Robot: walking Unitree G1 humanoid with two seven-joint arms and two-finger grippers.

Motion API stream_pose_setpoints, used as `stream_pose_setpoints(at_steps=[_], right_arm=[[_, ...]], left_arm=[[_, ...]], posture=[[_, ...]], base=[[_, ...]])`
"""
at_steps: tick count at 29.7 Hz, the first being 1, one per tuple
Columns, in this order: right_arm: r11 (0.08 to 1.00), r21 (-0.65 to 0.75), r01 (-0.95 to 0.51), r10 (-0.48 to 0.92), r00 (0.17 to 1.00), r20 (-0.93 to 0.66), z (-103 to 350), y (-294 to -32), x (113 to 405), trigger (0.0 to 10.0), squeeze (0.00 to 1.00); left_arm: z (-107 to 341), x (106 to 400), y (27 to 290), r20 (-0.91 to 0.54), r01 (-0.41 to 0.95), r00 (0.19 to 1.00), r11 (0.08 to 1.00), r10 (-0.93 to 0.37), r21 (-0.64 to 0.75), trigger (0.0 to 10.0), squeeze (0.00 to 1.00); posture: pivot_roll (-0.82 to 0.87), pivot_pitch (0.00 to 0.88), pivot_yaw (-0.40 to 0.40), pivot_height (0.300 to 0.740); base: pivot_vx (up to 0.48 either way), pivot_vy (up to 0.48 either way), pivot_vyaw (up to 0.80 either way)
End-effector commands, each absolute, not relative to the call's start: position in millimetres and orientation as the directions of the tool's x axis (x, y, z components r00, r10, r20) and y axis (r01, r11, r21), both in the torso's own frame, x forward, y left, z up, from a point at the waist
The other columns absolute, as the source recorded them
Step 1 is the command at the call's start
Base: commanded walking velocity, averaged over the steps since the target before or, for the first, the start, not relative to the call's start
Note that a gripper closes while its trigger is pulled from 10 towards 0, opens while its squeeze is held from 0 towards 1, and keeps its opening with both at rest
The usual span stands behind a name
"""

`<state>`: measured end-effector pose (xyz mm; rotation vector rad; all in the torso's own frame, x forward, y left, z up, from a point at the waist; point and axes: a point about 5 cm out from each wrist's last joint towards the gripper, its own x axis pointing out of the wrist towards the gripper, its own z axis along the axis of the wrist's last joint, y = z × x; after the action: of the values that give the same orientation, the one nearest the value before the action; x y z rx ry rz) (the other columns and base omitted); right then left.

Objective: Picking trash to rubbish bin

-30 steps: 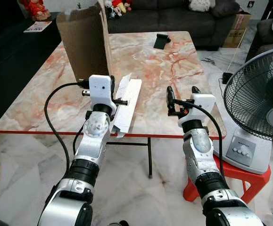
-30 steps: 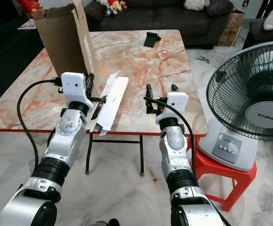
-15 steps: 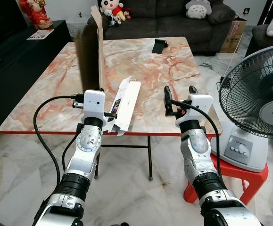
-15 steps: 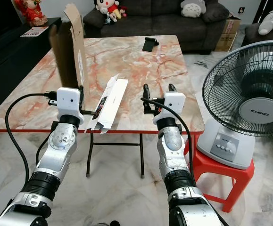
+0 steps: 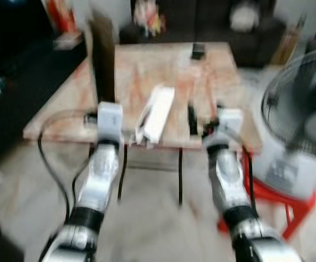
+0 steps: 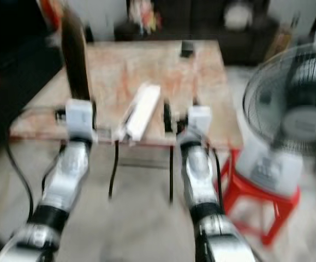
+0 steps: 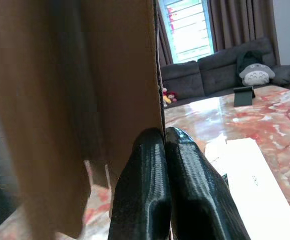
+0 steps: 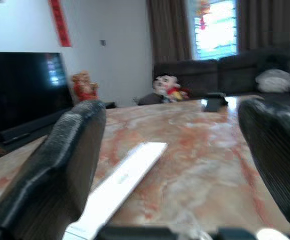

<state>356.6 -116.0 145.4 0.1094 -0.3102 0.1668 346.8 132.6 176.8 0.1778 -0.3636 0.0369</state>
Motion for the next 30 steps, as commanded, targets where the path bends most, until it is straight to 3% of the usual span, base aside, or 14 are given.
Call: stream_pose_setpoints(at_steps=[1,30], right_arm=[[0.981,0.077,-0.178,0.145,0.937,0.318,147.2,-117.3,356.9,10.0,0.00],[0.986,0.059,-0.156,0.133,0.949,0.287,138.4,-122.9,353.9,10.0,0.00]], left_arm=[[182.2,346.8,130.8,0.376,-0.069,0.927,0.984,0.001,0.167,10.0,0.00],[181.0,344.7,129.9,0.367,-0.060,0.930,0.983,-0.008,0.174,10.0,0.00]], posture=[[-0.02,0.000,0.094,0.740],[-0.02,0.000,0.100,0.740]], base=[[0.000,0.000,0.00],[0.000,0.000,0.06]])
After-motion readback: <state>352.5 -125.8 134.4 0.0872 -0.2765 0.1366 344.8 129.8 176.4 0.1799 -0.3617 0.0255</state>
